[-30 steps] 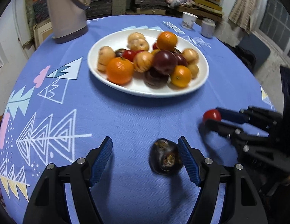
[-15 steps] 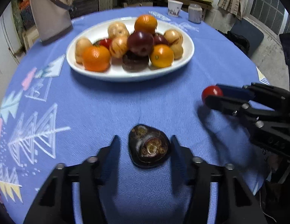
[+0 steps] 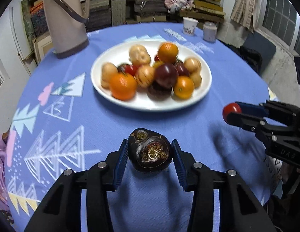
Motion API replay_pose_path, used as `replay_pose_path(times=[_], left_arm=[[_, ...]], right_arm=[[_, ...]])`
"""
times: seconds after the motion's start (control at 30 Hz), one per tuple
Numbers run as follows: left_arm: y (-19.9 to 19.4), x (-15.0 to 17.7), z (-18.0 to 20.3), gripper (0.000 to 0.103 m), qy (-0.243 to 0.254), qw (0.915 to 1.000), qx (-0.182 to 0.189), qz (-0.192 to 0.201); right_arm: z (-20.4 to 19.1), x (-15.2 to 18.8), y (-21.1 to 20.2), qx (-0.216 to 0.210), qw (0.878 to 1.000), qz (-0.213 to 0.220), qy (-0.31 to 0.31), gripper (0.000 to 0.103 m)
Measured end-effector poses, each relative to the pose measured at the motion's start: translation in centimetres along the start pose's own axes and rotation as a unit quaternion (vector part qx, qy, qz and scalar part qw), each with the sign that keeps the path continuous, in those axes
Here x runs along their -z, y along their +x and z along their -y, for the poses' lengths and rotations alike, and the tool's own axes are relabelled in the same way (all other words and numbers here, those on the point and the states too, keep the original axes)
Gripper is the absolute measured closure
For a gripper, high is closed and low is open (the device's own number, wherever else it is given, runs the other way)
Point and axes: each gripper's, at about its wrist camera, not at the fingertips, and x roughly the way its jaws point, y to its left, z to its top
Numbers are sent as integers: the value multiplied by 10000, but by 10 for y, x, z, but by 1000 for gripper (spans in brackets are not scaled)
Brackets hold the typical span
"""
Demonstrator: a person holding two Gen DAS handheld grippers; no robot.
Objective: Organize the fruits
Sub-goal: 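Carry the brown fruit and cherry tomato onto the white plate and open both grippers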
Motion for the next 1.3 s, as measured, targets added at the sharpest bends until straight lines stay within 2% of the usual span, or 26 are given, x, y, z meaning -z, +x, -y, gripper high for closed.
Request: replay_pose_path(times=[0.2,0.37,0.6,0.97,1.0,1.03,1.1,1.3], left_arm=[[-11,-40,-15,58,-171,9992,-108,341],[-2,-78,-25,58,-385,9982,-132,431],[29,-110,-29,58,-493,9980,-273,294],[63,-133,-34,57,-620,9976,-277,127],[65,-134,-34,55,-650,9974,-271,119],[66,-134,-35,42,-693,9971,-303,118],[65,-134,-34,30,-711,9966,-374,186],[60,-132,-36,29,-691,9966,-391,198]], right_arm=[[0,-33,-10,0,9994,353,-49,74],[4,-68,-5,83,9981,600,-63,74],[18,-97,30,242,9984,489,156,74],[29,-107,70,207,9992,221,270,74],[30,-107,73,219,9991,203,287,73],[31,-106,74,214,9991,188,313,73],[35,-106,77,155,9989,192,392,72],[44,-102,67,19,9979,331,557,69]])
